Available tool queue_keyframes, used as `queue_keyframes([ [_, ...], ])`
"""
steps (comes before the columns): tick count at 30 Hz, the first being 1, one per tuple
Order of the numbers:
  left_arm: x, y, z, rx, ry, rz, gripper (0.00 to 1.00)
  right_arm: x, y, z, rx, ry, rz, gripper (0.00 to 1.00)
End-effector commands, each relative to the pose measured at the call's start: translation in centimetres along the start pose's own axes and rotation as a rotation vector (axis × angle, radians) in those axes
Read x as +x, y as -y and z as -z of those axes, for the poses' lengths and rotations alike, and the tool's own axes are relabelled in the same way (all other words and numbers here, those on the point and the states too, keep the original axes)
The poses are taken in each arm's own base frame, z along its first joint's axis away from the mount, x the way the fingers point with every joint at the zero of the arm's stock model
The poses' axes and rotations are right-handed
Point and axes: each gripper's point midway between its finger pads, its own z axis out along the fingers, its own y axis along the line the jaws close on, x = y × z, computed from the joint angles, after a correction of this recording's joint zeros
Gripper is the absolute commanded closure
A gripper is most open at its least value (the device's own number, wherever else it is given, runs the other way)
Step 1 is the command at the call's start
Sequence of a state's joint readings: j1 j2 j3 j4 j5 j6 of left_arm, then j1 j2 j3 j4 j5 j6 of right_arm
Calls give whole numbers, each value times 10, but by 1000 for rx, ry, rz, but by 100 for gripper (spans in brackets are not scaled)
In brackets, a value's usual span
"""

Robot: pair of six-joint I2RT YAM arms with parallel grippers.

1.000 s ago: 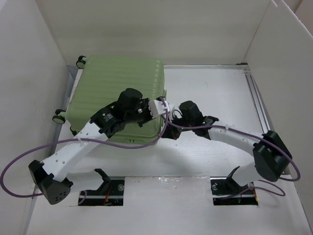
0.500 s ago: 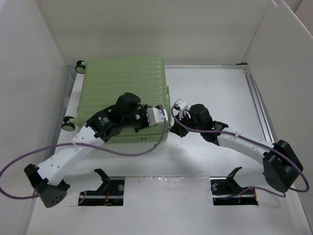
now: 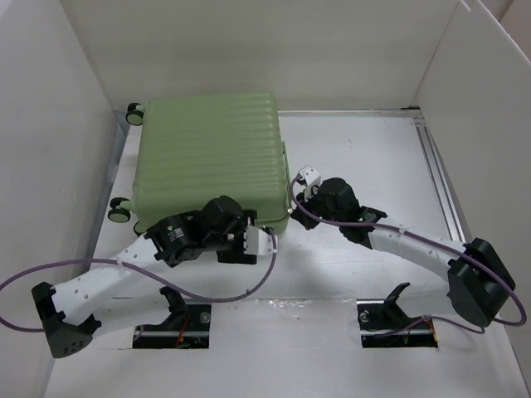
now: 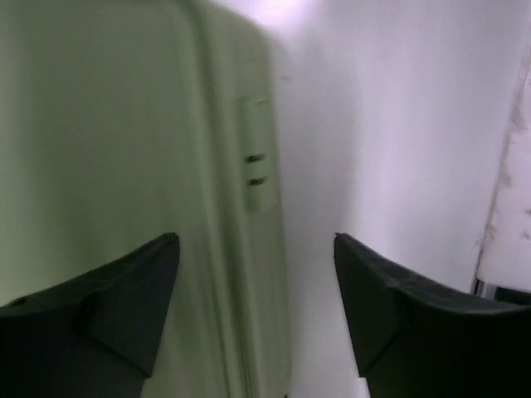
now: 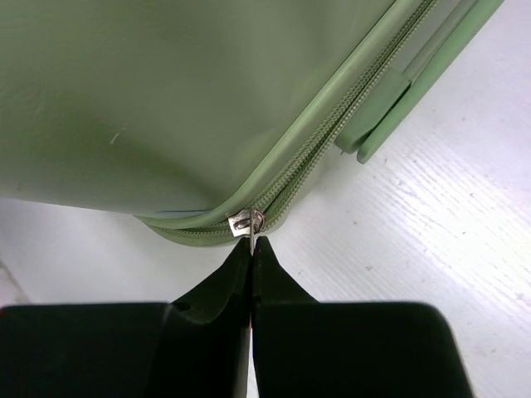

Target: Pack the luggage

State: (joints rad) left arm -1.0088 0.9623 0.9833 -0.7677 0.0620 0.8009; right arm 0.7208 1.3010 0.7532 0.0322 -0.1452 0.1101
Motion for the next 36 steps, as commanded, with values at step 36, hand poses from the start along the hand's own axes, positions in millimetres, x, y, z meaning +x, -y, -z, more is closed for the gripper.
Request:
queue_keyframes([
  [36, 86, -166, 205, -555, -112, 606, 1, -49, -12, -11, -204, 200, 169, 100],
])
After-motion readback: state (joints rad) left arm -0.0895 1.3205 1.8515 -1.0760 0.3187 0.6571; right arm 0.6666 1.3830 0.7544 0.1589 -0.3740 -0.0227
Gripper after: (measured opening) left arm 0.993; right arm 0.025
